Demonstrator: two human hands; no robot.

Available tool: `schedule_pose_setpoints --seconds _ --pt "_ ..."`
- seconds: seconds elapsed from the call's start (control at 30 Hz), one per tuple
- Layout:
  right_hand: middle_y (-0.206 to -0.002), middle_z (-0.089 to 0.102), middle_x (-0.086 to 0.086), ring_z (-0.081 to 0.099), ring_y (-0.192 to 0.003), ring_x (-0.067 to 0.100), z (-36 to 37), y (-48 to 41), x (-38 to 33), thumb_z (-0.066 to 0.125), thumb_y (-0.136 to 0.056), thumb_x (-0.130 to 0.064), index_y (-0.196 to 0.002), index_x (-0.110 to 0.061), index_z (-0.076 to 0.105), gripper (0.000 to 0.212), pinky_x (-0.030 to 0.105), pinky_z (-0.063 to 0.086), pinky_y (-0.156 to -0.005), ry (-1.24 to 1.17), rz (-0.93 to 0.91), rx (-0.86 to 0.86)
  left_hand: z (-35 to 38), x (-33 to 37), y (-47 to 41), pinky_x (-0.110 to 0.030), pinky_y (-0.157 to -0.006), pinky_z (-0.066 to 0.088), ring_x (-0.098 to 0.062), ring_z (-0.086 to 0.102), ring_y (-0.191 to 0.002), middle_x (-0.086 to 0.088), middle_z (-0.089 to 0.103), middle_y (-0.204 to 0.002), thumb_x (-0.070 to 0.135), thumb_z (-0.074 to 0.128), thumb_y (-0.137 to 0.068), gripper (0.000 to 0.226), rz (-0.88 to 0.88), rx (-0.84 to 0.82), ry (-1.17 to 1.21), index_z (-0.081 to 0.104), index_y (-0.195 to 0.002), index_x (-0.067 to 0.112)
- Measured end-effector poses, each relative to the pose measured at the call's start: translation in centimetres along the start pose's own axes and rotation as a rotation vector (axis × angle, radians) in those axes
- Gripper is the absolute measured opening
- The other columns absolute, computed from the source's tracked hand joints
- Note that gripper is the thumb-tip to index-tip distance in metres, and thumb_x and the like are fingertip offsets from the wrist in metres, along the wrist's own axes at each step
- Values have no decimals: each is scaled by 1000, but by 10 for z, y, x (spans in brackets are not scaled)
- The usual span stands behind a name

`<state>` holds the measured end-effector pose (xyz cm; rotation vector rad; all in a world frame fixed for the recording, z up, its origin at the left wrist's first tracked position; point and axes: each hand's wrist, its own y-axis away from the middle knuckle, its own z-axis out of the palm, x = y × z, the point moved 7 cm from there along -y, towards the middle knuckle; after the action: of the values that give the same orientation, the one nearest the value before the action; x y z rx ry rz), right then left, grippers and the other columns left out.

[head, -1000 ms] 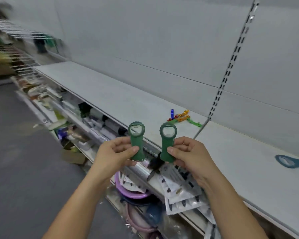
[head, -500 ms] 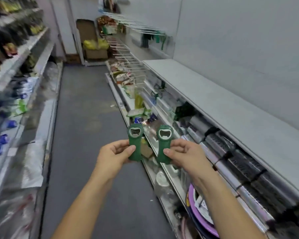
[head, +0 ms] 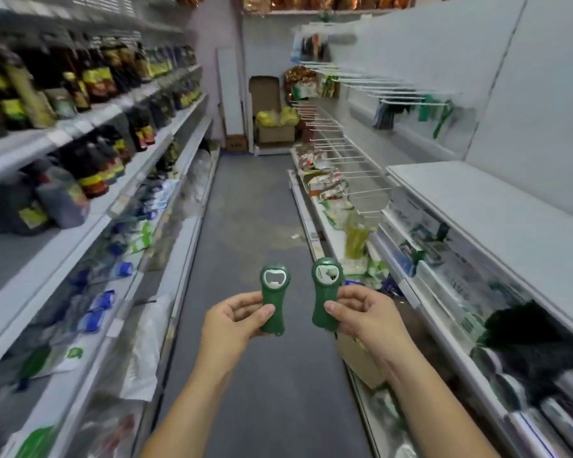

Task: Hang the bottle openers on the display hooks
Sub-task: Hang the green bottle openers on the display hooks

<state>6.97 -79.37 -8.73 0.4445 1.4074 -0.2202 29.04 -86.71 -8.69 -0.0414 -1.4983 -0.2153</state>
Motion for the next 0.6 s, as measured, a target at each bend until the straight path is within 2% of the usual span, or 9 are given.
schedule_pose_setpoints --seconds 0.1,0.27,0.43,0.6 --pt "-102 71 30 73 -92 40 12 -64 -24 75 -82 3 -103 5 67 22 39 63 -74 1 -17 -2 9 28 -59 -29 -62 62 -15 74 -68 -6 79 -79 -6 72 -82 21 38 14 -8 72 -97 9" --pt "-87 71 21 71 -70 18 29 -147 -54 72 -83 6 -91 -2 67 13 25 60 -58 -23 -34 -13 22 52 -148 -30 -66 63 -15 74 -70 -7 79 -82 -7 72 -83 20 82 25 21 71 -96 8" --pt "-101 70 33 70 -80 27 38 -244 -63 72 -84 7 -102 7 66 19 27 61 -61 -6 -46 49 37 52 -260 -28 -62 62 -16 74 -70 -8 79 -81 -8 71 -83 21 70 -18 62 71 -97 7" --pt "-93 71 31 71 -77 27 53 -349 -78 73 -82 8 -93 -2 69 15 34 63 -68 -14 -83 160 52 56 -387 -26 -58 60 -18 74 -71 -12 78 -84 -8 72 -82 22 68 -105 77 71 -100 4"
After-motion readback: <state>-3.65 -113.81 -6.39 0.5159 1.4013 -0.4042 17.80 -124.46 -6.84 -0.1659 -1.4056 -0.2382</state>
